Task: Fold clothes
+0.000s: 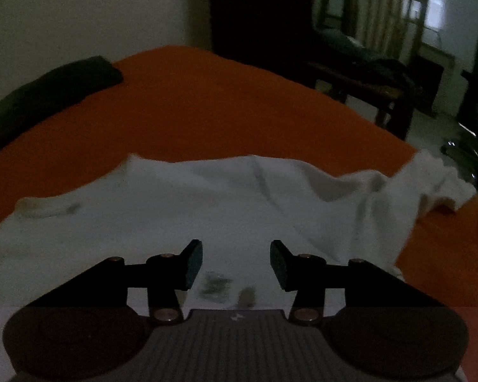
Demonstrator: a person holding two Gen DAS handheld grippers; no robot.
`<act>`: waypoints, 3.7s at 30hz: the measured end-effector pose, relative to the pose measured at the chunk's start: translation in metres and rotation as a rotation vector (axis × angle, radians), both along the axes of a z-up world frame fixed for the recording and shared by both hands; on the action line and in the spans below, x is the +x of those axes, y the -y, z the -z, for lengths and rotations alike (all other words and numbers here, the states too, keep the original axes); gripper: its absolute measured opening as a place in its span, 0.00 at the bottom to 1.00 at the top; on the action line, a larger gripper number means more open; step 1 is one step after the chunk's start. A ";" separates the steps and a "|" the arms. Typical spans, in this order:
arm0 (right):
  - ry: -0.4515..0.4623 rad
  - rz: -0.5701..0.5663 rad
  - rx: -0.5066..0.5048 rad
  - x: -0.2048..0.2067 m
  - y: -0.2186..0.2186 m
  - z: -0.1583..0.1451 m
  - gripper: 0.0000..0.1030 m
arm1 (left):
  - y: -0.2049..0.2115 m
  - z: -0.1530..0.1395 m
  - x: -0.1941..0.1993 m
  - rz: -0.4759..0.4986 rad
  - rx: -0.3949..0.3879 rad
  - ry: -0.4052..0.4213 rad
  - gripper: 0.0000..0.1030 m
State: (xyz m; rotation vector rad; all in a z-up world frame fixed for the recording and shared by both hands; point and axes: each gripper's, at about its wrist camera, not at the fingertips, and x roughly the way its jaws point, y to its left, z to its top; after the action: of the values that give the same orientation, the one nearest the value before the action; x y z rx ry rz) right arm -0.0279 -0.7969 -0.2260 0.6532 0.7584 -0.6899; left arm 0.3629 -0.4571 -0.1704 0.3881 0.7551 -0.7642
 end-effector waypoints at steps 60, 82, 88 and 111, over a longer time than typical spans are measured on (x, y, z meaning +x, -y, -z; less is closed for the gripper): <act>0.358 -1.908 -0.586 -0.044 -0.450 -0.080 0.37 | -0.194 -0.037 -0.051 -0.098 0.116 -0.147 0.56; 0.069 -1.527 -0.451 -0.062 -0.409 -0.063 0.49 | -0.206 0.011 -0.152 0.381 -0.159 -0.389 0.03; 0.081 -1.477 -0.450 -0.055 -0.392 -0.061 0.49 | -0.276 -0.035 -0.126 0.184 -0.247 -0.364 0.03; -0.031 -1.021 -0.335 0.201 -0.286 -0.066 0.49 | -0.401 0.003 -0.042 -0.218 -0.385 -0.574 0.09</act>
State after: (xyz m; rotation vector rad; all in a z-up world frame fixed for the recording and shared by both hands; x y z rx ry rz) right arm 0.1735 -0.5111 -0.1596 -0.0940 0.8583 0.1226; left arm 0.3210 -0.0562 -0.1735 -0.2747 1.1363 -0.7994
